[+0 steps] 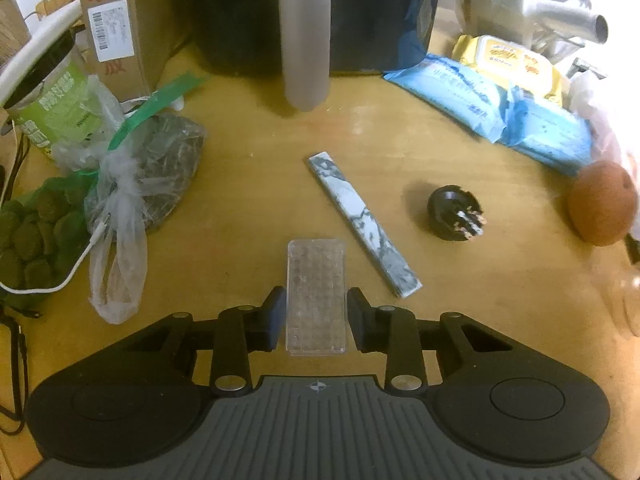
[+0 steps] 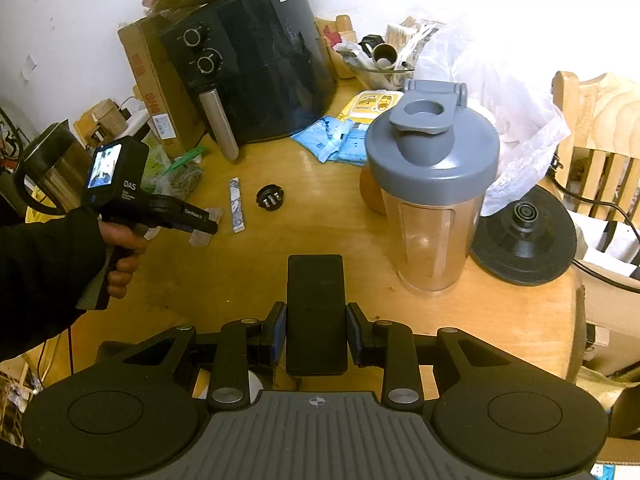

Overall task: Organize rigid objects
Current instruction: 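Close the left gripper on the clear plastic case while the right gripper holds the block, then carry the clear case to the box with the left gripper while the right gripper carries the block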

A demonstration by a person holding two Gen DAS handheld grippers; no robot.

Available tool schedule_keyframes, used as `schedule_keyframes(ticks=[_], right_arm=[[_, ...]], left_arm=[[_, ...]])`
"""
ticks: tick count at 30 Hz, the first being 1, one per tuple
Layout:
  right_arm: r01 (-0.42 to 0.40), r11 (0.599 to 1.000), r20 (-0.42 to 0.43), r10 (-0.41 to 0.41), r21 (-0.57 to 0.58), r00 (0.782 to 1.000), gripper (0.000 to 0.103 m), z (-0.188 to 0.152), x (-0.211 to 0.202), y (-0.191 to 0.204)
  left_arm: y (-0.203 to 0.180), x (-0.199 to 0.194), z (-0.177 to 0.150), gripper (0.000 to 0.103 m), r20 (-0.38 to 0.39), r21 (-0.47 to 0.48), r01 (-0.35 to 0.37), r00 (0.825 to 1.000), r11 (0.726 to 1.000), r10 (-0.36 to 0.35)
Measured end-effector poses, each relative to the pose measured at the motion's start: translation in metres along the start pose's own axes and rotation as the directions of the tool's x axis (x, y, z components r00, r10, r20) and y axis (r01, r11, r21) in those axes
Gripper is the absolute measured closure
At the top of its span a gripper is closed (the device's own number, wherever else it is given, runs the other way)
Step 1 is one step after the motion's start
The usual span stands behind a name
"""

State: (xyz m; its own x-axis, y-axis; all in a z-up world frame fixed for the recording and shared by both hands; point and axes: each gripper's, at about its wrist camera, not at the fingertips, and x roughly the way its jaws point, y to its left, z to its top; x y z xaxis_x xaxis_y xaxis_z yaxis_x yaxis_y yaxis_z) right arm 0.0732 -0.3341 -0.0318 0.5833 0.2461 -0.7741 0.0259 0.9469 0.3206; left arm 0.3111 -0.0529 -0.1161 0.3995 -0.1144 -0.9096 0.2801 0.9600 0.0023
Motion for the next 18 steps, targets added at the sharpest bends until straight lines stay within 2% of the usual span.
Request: schedule_keyframes(ticks=[18], right_arm=[[0.007, 0.999, -0.040, -0.009, -0.045, 0.999, 0.069, 0.003, 0.007, 0.023]], left_arm=[[-0.001, -0.079, -0.028, 0.070, 0.101, -0.005, 0.085, 0.991, 0.996, -0.084]])
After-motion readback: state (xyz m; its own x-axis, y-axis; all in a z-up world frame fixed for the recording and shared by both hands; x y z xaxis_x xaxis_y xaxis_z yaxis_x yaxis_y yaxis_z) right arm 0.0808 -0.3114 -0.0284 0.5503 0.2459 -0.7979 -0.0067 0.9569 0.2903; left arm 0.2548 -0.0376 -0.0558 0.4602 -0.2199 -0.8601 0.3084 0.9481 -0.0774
